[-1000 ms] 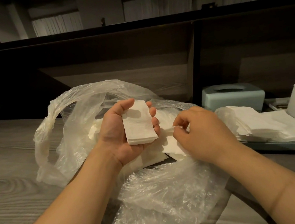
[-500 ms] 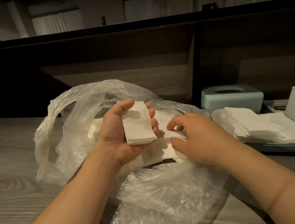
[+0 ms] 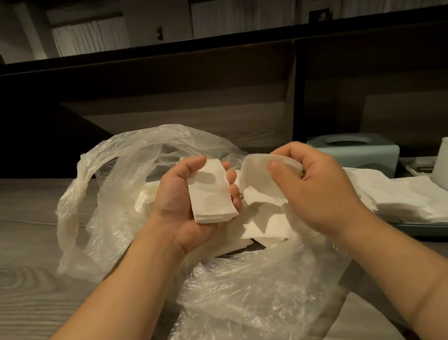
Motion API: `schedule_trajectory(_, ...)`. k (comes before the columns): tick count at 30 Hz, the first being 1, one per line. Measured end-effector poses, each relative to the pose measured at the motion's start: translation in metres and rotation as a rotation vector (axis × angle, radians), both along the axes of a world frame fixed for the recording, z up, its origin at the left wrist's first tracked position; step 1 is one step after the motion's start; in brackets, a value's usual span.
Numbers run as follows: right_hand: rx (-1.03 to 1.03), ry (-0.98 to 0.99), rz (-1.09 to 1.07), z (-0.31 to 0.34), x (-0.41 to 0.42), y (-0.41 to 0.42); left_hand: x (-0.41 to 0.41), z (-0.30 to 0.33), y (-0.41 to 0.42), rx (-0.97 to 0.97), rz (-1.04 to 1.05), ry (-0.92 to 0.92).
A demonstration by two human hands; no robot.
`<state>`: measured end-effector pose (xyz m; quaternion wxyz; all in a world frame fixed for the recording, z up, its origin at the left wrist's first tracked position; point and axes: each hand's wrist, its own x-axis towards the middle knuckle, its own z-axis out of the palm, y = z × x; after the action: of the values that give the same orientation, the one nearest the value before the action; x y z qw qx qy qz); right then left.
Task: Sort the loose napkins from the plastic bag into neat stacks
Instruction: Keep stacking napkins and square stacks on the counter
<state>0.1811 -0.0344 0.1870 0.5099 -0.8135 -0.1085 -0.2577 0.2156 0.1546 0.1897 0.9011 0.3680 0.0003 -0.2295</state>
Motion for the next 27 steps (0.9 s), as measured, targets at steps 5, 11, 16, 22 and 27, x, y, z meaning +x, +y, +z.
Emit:
schedule_trajectory(5, 0.387, 0.153, 0.241, 0.012, -0.005, 0.001, -0.002, 0.001, -0.001, 0.09, 0.057, -0.002)
schedule_trajectory(11, 0.299, 0.292, 0.498, 0.015, -0.01, -0.003, -0.007, 0.002, -0.001, 0.242, -0.126, -0.091)
schedule_trajectory(16, 0.152, 0.393, 0.665, 0.026, -0.015, -0.013, -0.013, 0.003, -0.003, 0.322, -0.263, -0.108)
schedule_trajectory(22, -0.305, 0.111, 0.188, 0.016, -0.012, -0.005, -0.018, 0.002, -0.004, 0.415, -0.423, -0.193)
schedule_trajectory(27, -0.106, 0.124, 0.193, 0.009, -0.01, 0.001, -0.018, 0.002, -0.005, 0.403, -0.439, -0.164)
